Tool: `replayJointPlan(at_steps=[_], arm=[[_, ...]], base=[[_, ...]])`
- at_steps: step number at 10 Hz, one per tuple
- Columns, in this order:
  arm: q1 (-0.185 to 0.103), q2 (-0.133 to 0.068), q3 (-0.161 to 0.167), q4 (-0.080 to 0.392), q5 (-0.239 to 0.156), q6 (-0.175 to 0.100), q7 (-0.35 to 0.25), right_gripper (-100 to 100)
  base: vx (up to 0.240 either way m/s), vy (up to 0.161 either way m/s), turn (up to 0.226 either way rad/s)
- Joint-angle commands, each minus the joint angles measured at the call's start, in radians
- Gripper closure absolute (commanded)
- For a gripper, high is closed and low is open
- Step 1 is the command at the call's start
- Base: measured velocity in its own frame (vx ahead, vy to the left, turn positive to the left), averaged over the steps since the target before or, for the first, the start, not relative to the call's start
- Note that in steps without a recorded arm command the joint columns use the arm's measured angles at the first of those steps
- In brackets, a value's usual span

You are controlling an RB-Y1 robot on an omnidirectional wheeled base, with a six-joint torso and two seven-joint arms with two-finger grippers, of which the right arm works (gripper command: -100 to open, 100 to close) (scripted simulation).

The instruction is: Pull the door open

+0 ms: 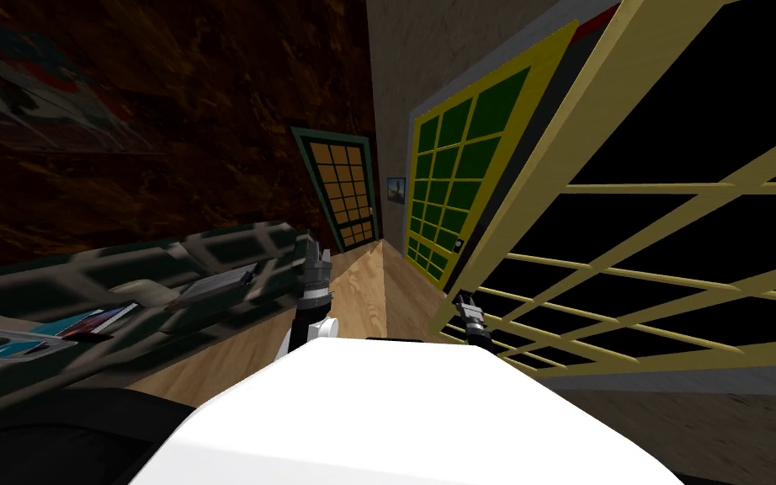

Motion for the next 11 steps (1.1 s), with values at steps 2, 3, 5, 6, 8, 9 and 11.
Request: replayJointPlan(at_steps=[2, 3, 5, 6, 8, 9, 11], arm=[[0.005, -0.006, 0.011, -0.004, 0.005, -0.001, -0.012, 100], [0.017, -0.016, 0.029, -0.008, 0.016, -0.009, -0.031, 100], [0.025, -0.028, 0.045, -0.013, 0.024, -0.019, -0.048, 100], [0.032, -0.037, 0.057, -0.017, 0.031, -0.026, -0.06, 100], [0.046, -0.055, 0.081, -0.025, 0.045, -0.042, -0.086, 100], [0.052, -0.064, 0.092, -0.028, 0.051, -0.049, -0.098, 100], [0.063, -0.079, 0.112, -0.034, 0.062, -0.061, -0.119, 100]], base=[[-0.167, -0.008, 0.052], [-0.135, -0.016, 0.07], [-0.199, -0.022, 0.078], [-0.199, -0.012, 0.075], [-0.188, -0.032, 0.078], [-0.204, -0.017, 0.076], [-0.215, -0.03, 0.068]])
